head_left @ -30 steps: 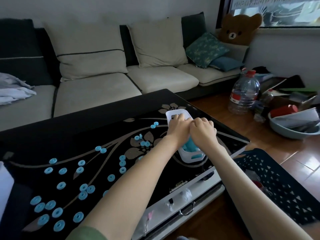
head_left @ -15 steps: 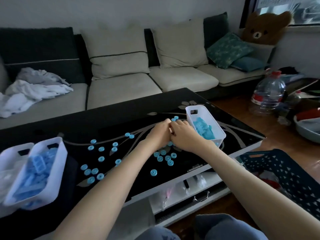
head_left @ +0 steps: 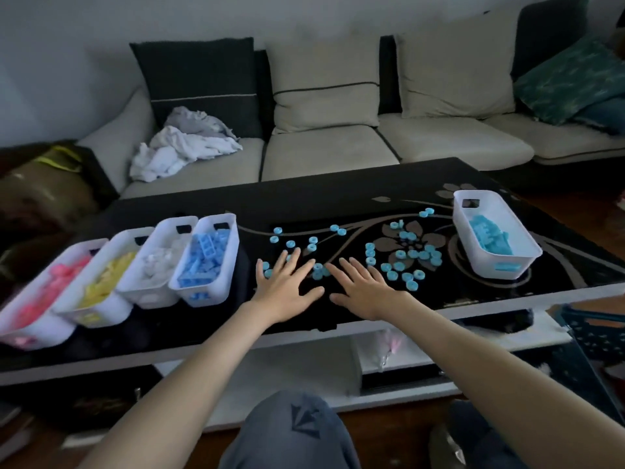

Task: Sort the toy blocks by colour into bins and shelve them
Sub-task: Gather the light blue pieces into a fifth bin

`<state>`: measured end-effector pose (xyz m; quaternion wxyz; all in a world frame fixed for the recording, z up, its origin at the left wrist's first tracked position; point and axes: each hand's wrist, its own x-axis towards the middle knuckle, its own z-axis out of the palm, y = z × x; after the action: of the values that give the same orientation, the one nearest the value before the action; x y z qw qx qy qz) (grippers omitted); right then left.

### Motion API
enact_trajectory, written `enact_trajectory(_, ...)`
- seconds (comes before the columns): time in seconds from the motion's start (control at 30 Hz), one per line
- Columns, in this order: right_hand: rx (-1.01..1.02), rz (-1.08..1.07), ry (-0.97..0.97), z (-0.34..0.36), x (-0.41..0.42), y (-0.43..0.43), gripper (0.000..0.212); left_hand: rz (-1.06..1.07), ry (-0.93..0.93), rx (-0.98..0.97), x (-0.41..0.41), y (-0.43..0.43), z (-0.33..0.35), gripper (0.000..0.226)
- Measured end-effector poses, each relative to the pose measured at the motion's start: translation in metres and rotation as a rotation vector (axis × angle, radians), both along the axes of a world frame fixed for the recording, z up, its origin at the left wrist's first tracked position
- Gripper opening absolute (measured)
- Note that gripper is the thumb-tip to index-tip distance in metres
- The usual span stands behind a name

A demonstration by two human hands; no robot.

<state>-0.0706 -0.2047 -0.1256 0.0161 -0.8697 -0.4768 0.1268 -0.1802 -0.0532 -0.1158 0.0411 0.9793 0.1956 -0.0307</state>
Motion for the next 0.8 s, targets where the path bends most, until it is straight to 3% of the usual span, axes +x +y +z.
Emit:
enact_trajectory(0.2,0.194,0.040,-0.257,-0.012,-0.006,0.019,0.051,0.269,-0.028,-0.064,0.000,0.014,-0.015,0.056)
enact_trajectory(0.33,0.273,0.039,-0.289,-0.014,0.003,0.033,0.041,0.253,-0.117,0.079,0.011,0.021,-0.015,0.051)
enact_trajectory(0.53,0.315,0.117,-0.281,-0.012,0.014,0.048,0.049,0.343,-0.285,0.120,0.032,0.017,-0.022,0.038)
enact_trajectory(0.63,0.249,0.205,-0.291,-0.011,0.020,0.055,0.044,0.344,-0.349,0.121,0.042,0.019,-0.025,0.033)
enact_trajectory(0.8,0.343,0.211,-0.266,-0.012,0.023,0.064,0.033,0.433,-0.407,0.112,0.049,0.026,-0.027,0.029)
